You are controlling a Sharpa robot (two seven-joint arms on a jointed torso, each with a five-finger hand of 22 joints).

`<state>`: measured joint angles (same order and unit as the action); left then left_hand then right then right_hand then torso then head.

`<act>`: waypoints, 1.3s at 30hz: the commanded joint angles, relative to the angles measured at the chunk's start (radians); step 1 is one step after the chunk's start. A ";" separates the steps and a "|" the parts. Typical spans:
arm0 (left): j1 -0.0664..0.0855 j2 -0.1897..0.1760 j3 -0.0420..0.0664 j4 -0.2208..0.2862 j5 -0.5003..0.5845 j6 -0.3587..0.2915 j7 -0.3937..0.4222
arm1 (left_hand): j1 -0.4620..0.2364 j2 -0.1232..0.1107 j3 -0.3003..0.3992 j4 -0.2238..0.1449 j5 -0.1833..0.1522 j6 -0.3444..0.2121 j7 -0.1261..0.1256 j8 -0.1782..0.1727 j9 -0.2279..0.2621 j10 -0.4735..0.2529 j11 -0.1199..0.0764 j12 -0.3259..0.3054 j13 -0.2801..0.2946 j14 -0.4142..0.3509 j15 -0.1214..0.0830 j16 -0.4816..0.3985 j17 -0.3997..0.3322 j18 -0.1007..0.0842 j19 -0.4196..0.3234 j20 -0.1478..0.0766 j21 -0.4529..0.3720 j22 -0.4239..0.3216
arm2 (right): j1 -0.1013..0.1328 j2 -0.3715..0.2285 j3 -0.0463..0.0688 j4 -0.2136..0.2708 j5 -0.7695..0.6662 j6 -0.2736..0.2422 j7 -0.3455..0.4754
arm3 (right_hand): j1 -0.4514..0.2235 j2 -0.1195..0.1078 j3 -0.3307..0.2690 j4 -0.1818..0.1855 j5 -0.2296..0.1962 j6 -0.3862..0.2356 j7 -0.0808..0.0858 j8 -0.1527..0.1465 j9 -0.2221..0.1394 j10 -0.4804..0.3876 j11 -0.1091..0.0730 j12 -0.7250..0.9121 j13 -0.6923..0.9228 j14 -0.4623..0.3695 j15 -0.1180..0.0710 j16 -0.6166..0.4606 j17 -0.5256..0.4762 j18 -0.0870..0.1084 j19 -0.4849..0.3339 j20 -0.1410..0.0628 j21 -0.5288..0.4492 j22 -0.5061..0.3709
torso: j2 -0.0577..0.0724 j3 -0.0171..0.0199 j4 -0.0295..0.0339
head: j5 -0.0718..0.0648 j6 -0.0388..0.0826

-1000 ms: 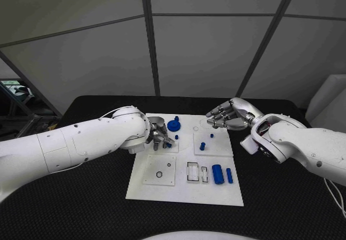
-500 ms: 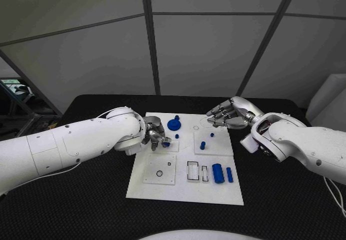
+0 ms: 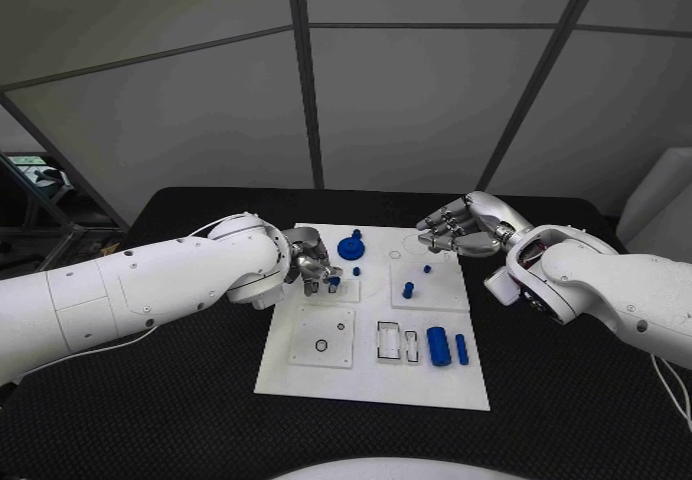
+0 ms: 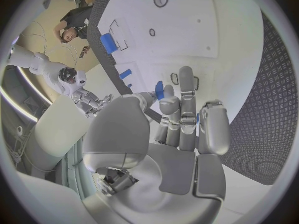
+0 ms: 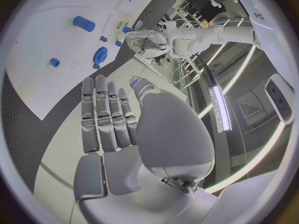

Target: Assemble the parts on the task board

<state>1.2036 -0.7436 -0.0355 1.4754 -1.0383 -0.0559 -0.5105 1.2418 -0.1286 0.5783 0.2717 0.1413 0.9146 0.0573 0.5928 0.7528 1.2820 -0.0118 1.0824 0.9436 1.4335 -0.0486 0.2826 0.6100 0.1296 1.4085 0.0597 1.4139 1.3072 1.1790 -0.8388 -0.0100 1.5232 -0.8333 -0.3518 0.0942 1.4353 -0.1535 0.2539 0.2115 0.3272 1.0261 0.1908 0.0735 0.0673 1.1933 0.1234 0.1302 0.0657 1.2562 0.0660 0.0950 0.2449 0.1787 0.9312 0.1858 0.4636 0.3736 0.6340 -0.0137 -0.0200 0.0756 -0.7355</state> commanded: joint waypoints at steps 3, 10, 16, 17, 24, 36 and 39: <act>-0.001 0.008 -0.006 -0.008 -0.059 -0.040 -0.008 | -0.016 -0.003 0.164 -0.156 -0.002 -0.003 -0.001 0.004 0.003 0.011 0.001 0.009 0.006 0.006 -0.002 -0.005 0.002 -0.070 0.010 0.001 0.009 0.008 | 0.002 0.002 0.001 -0.001 -0.002 -0.009 0.013 | -0.009 -0.003 -0.001 -0.003 0.004 -0.002 0.003 -0.004 0.000 -0.003 0.002 -0.005 -0.001 0.000 0.010 -0.005 -0.002 0.002 0.006 -0.001 -0.006 -0.002 | 0.001 -0.0011 -0.0018 | 0.003 -0.002; -0.002 0.024 -0.015 -0.024 -0.095 -0.019 -0.014 | -0.020 -0.003 0.170 -0.160 -0.002 -0.004 0.000 0.005 0.005 0.011 0.001 0.010 0.007 0.007 -0.002 -0.005 0.003 -0.071 0.011 0.000 0.010 0.010 | 0.002 0.004 0.001 -0.001 -0.002 -0.008 0.013 | -0.009 -0.003 -0.001 -0.003 0.004 -0.002 0.003 -0.004 0.000 -0.003 0.002 -0.005 -0.001 0.000 0.010 -0.005 -0.002 0.002 0.006 -0.001 -0.006 -0.002 | 0.002 -0.0017 -0.0030 | 0.003 -0.003; -0.002 0.038 -0.018 -0.042 -0.119 0.012 -0.018 | -0.023 -0.003 0.174 -0.164 -0.002 -0.006 0.000 0.005 0.006 0.010 0.001 0.009 0.004 0.007 -0.002 -0.006 0.003 -0.071 0.012 0.000 0.010 0.011 | 0.002 0.006 0.001 -0.002 0.001 -0.005 0.011 | -0.011 -0.003 -0.002 -0.002 0.005 -0.002 0.004 -0.004 0.000 -0.004 0.002 -0.005 -0.001 0.001 0.010 -0.006 -0.003 0.002 0.006 -0.001 -0.008 -0.003 | 0.002 -0.0021 -0.0024 | 0.004 -0.005; -0.002 0.039 -0.018 -0.043 -0.121 0.015 -0.019 | -0.023 -0.003 0.174 -0.164 -0.002 -0.006 0.000 0.005 0.006 0.010 0.001 0.009 0.004 0.007 -0.002 -0.006 0.003 -0.071 0.012 0.000 0.010 0.011 | 0.002 0.006 0.001 -0.002 0.002 -0.004 0.011 | -0.011 -0.003 -0.002 -0.002 0.005 -0.002 0.004 -0.004 0.000 -0.004 0.002 -0.005 -0.001 0.001 0.010 -0.006 -0.003 0.002 0.006 -0.001 -0.008 -0.003 | 0.002 -0.0018 -0.0023 | 0.005 -0.005; -0.002 0.043 -0.018 -0.051 -0.127 0.038 -0.021 | -0.026 -0.003 0.177 -0.167 -0.003 -0.007 0.000 0.005 0.008 0.012 0.002 0.013 0.009 0.007 -0.002 -0.006 0.004 -0.071 0.013 0.000 0.011 0.013 | 0.002 0.008 0.000 -0.003 0.002 -0.001 0.010 | -0.011 -0.003 -0.002 -0.002 0.005 -0.002 0.004 -0.004 0.000 -0.004 0.002 -0.005 -0.001 0.001 0.010 -0.006 -0.003 0.002 0.006 -0.001 -0.008 -0.003 | 0.002 -0.0023 -0.0019 | 0.004 -0.007; -0.002 0.040 -0.018 -0.051 -0.142 0.088 -0.025 | -0.034 -0.010 0.182 -0.182 -0.002 -0.008 0.000 0.008 0.012 0.018 0.001 0.024 0.020 0.008 -0.002 -0.008 0.005 -0.073 0.018 0.000 0.016 0.022 | 0.002 0.011 0.000 -0.005 0.002 0.002 0.009 | -0.012 -0.003 -0.002 -0.002 0.005 -0.002 0.004 -0.004 0.000 -0.004 0.002 -0.005 -0.001 0.001 0.010 -0.006 -0.003 0.002 0.006 -0.001 -0.008 -0.003 | 0.002 -0.0024 -0.0021 | 0.006 -0.010; -0.002 0.041 -0.018 -0.051 -0.146 0.094 -0.026 | -0.036 -0.011 0.183 -0.184 -0.002 -0.008 0.000 0.008 0.013 0.018 0.001 0.025 0.021 0.008 -0.002 -0.008 0.006 -0.073 0.018 0.000 0.017 0.023 | 0.002 0.011 0.000 -0.005 0.002 0.003 0.008 | -0.013 -0.002 -0.002 -0.001 0.006 -0.002 0.004 -0.004 0.000 -0.004 0.002 -0.005 -0.001 0.001 0.010 -0.007 -0.003 0.002 0.007 -0.001 -0.009 -0.004 | 0.002 -0.0019 -0.0022 | 0.006 -0.009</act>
<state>1.2014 -0.7031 -0.0533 1.4244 -1.1641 0.0031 -0.5262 1.2153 -0.1367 0.6063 0.2491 0.1335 0.9129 0.0556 0.5964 0.7646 1.2920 -0.0084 1.1028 0.9639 1.4333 -0.0483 0.2787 0.6142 0.1295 1.4205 0.0573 1.4274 1.3078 1.1789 -0.8282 -0.0101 1.5180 -0.8324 -0.3512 0.0965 1.4314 -0.1576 0.2539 0.2115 0.3272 1.0261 0.1907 0.0735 0.0673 1.1933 0.1233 0.1302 0.0660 1.2598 0.0696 0.0904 0.2426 0.1787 0.9312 0.1858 0.4595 0.3704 0.6357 -0.0160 -0.0214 0.0812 -0.7455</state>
